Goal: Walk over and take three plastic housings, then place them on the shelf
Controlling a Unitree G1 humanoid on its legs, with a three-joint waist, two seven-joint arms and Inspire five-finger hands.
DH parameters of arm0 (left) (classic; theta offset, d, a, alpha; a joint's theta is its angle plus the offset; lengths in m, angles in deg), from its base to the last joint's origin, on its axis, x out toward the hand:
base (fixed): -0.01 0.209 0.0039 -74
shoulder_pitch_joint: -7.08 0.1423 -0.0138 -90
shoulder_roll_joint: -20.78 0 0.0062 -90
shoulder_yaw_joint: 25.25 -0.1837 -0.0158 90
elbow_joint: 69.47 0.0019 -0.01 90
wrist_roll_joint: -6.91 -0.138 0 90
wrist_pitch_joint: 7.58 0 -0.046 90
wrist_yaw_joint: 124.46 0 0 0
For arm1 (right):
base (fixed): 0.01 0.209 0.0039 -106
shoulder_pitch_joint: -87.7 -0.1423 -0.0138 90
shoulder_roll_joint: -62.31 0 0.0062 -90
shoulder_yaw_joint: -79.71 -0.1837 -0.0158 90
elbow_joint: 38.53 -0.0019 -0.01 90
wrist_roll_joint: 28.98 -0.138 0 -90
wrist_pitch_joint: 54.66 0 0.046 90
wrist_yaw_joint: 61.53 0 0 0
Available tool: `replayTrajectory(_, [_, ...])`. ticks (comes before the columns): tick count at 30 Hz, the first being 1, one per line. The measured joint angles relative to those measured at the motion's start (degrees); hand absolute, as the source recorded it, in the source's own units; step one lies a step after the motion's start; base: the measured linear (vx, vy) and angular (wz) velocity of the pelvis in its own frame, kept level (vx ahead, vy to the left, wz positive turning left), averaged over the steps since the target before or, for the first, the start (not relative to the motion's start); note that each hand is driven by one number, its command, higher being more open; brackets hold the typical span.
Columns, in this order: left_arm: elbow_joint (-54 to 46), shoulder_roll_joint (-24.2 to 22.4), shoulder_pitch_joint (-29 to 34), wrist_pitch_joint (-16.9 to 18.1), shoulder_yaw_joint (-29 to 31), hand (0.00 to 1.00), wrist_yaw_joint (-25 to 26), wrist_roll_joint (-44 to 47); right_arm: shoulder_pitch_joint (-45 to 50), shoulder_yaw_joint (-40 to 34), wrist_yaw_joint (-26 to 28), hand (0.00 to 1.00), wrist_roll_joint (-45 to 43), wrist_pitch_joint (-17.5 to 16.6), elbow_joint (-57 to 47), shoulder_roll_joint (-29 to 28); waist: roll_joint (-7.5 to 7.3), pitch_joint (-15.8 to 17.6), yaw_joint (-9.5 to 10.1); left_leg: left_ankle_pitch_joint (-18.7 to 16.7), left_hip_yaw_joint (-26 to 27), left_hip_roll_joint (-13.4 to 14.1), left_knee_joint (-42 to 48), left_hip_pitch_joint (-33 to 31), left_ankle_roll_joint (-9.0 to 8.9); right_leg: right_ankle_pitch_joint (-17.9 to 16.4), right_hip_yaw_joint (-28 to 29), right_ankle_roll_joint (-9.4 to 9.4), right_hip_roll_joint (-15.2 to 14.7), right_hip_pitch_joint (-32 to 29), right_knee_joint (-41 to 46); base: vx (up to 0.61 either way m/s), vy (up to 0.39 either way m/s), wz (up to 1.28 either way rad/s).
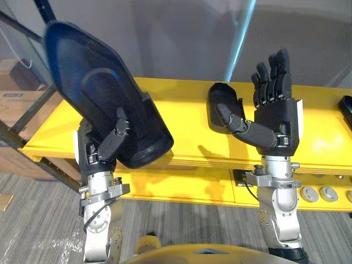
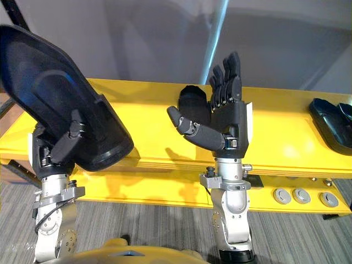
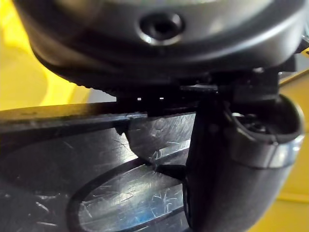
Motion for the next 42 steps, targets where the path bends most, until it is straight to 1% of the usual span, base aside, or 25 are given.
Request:
replayTrajectory(1, [0.5,0.0,0.2,-0.8,-0.1,0.0,-0.9,-0.5,-0.1,-1.1,-0.3,1.0,-0.2,0.0,1.2,0.1,0.99,1.0,0.2,1.3,1.7,0.2,1.2,-0.2,-1.52,-1.2,0.3,1.06,-0.7,0.1,0.3,-0.1,0.147,0.25])
replayTrajectory(2, [0.5,0.1,0.2,-1.1,0.1,0.0,-1.1,-0.8,-0.1,-1.3,-0.4,1.0,-0.2,0.0,1.7,0.1,1.15,1.1,0.15,1.7,1.7,-0.3,0.9,0.0,-2.75,-1.5,0.5,1.6,-1.2,-0.1,0.8,-0.09,0.153,0.15])
replayTrajectory(3, [0.5,0.1,0.2,-1.2,0.4,0.0,-1.3,-1.6,-0.1,-1.4,-0.4,1.0,-0.4,0.0,2.2,0.0,1.17,1.1,-0.09,2.2,1.8,-1.4,-0.1,0.3,-4.15,-2.0,0.8,2.35,-2.2,-0.3,1.1,-0.05,0.172,0.08])
replayTrajectory(4, [-0.1,0.2,0.1,-1.2,0.8,0.0,-2.3,-1.7,-0.3,-0.9,-0.6,1.0,-0.7,-0.2,2.2,0.0,1.28,0.9,-0.31,3.2,2.3,-3.2,-1.7,0.7,-4.59,-1.6,2.7,2.88,-3.3,-1.4,0.9,-0.03,0.177,0.02])
replayTrajectory(7, [-0.8,1.8,-0.2,-1.4,1.4,0.0,-4.2,-2.3,-0.4,0.6,-1.4,1.0,-0.1,-0.3,2.4,-0.1,1.15,0.9,-0.21,3.5,3.8,-5.5,-2.9,1.2,-4.21,-0.5,4.9,3.91,-4.9,-2.6,0.4,0.0,0.158,-0.17])
replayTrajectory(8, [-0.8,3.0,-0.4,-2.2,2.0,0.0,-5.4,-2.7,-0.4,1.7,-1.7,1.0,-0.2,-0.3,2.6,-0.3,1.04,0.9,-0.21,3.6,4.8,-6.1,-3.2,1.7,-4.04,0.1,5.7,3.96,-5.6,-2.7,0.0,0.04,0.118,-0.34])
replayTrajectory(9, [-0.8,4.3,-0.4,-3.2,2.3,0.0,-6.1,-3.0,-0.4,2.7,-1.6,1.0,-0.2,-0.3,2.8,-0.8,0.93,0.8,-0.24,3.9,6.0,-6.4,-3.8,2.5,-3.41,1.2,6.9,4.04,-5.7,-2.7,-0.5,0.06,0.111,-0.37])
replayTrajectory(10, [-0.8,4.8,-0.6,-3.6,2.3,0.0,-6.2,-3.5,-0.4,3.1,-1.5,1.0,-0.1,-0.3,2.9,-1.1,0.83,0.8,-0.35,4.1,6.4,-6.5,-4.1,2.6,-3.21,1.5,7.4,3.99,-5.7,-2.8,-0.8,0.06,0.082,-0.34])
replayTrajectory(11, [-0.8,5.8,-1.3,-4.6,2.3,0.0,-6.2,-4.5,-0.5,3.6,-1.5,1.0,0.3,-0.3,2.9,-1.7,0.54,0.7,-0.93,4.2,6.7,-6.5,-4.2,2.5,-3.07,2.3,8.4,4.14,-5.5,-2.9,-1.8,0.04,0.046,-0.15])
replayTrajectory(13, [-0.2,7.2,-3.7,-6.8,1.5,0.0,-6.2,-5.3,-0.5,3.6,-1.7,1.0,0.4,-0.2,2.9,-1.9,-0.01,0.6,-2.22,4.4,6.6,-6.5,-4.6,2.2,-3.06,3.0,8.6,4.76,-5.2,-2.1,-3.3,0.04,0.022,-0.02])
replayTrajectory(16, [0.5,7.4,-6.7,-8.2,0.0,0.0,-6.3,-5.7,-0.5,3.4,-1.2,1.0,-0.1,0.0,2.6,-1.7,-0.53,0.4,-4.13,5.3,6.4,-6.2,-6.4,2.4,-3.43,3.2,8.3,5.06,-4.7,-2.2,-4.0,-0.01,-0.023,0.04])
replayTrajectory(19, [0.8,7.9,-8.6,-8.8,-0.3,0.0,-5.4,-5.6,-0.4,3.5,1.4,1.0,-0.1,0.5,2.5,-1.4,-0.49,0.4,-4.55,5.8,7.2,-5.4,-7.1,2.4,-4.07,3.4,9.1,4.86,-3.5,-3.1,-4.3,-0.02,-0.041,-0.17])
replayTrajectory(21, [4.2,8.6,-11.8,-8.7,-0.3,0.0,-4.9,-4.4,-0.5,3.5,3.1,1.0,-0.2,1.2,1.7,0.0,-0.17,0.6,-4.52,6.1,7.9,-4.5,-7.2,2.2,-4.46,3.6,9.6,4.58,-2.7,-3.6,-4.2,-0.02,-0.049,-0.17])
replayTrajectory(23, [10.1,8.7,-16.3,-8.7,0.4,0.0,-1.9,-3.9,-1.5,3.6,5.0,1.0,-0.3,2.2,0.4,2.6,0.61,1.1,-4.66,6.5,8.7,-3.7,-7.8,1.7,-4.88,3.5,10.6,4.32,-1.9,-5.3,-3.5,-0.04,-0.039,-0.23])
replayTrajectory(24, [11.4,8.7,-17.3,-8.7,0.8,0.0,-1.1,-3.8,-2.0,3.6,5.5,1.0,-0.5,2.5,-0.1,2.9,0.79,1.3,-4.79,6.8,9.1,-3.6,-8.1,1.5,-4.92,3.5,11.0,4.23,-1.8,-6.2,-3.1,-0.05,-0.027,-0.26])
replayTrajectory(25, [14.3,8.7,-19.8,-8.7,1.6,0.0,0.3,-3.3,-3.1,3.4,6.3,1.0,-0.8,2.7,-1.0,3.6,1.33,1.7,-5.11,7.1,9.6,-3.5,-8.3,0.5,-4.92,3.5,11.7,4.2,-1.7,-8.1,-2.2,-0.04,-0.017,-0.18])
replayTrajectory(27, [17.9,8.8,-23.2,-8.7,2.8,0.0,2.4,-0.9,-4.6,3.4,7.5,1.0,-1.9,2.9,-2.2,4.6,2.11,3.2,-6.26,7.7,10.2,-3.6,-8.7,-0.3,-4.79,3.5,12.3,4.21,-1.9,-9.9,-1.0,-0.04,-0.005,-0.18])
replayTrajectory(29, [21.6,8.8,-26.6,-8.8,4.0,0.0,4.9,1.0,-4.7,3.3,8.2,1.0,-2.0,3.0,-2.6,5.2,2.32,4.4,-6.61,8.2,11.5,-3.7,-9.2,-0.3,-4.69,3.5,13.6,4.2,-2.0,-11.3,-0.1,-0.01,0.01,-0.23])
replayTrajectory(30, [23.2,9.1,-28.4,-8.8,4.7,0.0,5.8,2.2,-4.7,3.3,8.6,1.0,-2.6,3.2,-2.6,5.4,2.37,5.1,-7.11,8.2,11.6,-3.7,-9.3,-0.3,-4.69,3.4,13.8,4.15,-2.0,-11.7,0.2,0.0,0.005,-0.1])
replayTrajectory(32, [25.1,10.4,-30.7,-8.8,5.1,0.0,6.7,3.4,-4.9,3.4,9.2,1.0,-3.0,3.4,-2.7,5.9,2.39,5.5,-7.47,8.3,12.0,-3.8,-9.2,-1.3,-4.68,3.1,14.4,3.83,-2.0,-13.5,1.6,-0.01,-0.001,-0.09])
replayTrajectory(34, [26.8,11.7,-33.0,-8.8,5.9,0.0,6.6,5.5,-5.1,3.5,10.0,1.0,-3.1,3.7,-3.0,6.9,2.52,6.6,-7.62,8.5,12.3,-3.8,-9.2,-1.7,-4.71,2.7,14.8,3.92,-2.1,-14.6,2.6,-0.01,-0.008,-0.08])
replayTrajectory(36, [29.2,13.2,-36.3,-8.8,6.5,0.0,6.2,7.8,-5.2,4.2,10.5,1.0,-5.6,4.5,-4.7,7.9,2.84,8.2,-7.63,8.8,12.5,-3.8,-9.3,-1.8,-4.75,2.1,15.1,3.81,-2.1,-15.5,4.1,0.0,0.0,0.0])
replayTrajectory(40, [34.2,15.7,-41.3,-9.1,7.2,0.0,4.8,10.4,-6.8,5.6,11.8,1.0,-6.9,4.6,-7.0,9.0,3.21,10.1,-7.81,9.3,13.0,-3.7,-10.3,-2.1,-4.94,1.4,15.8,3.77,-2.3,-17.5,6.2,-0.02,-0.014,-0.04])
replayTrajectory(42, [36.8,17.1,-44.7,-10.5,7.2,0.0,3.9,11.7,-8.2,7.0,11.9,1.0,-6.9,5.1,-8.2,9.9,3.46,10.8,-7.89,9.4,13.4,-3.8,-10.1,-3.4,-5.02,1.4,16.3,3.77,-2.4,-19.3,7.2,-0.04,-0.01,-0.05])
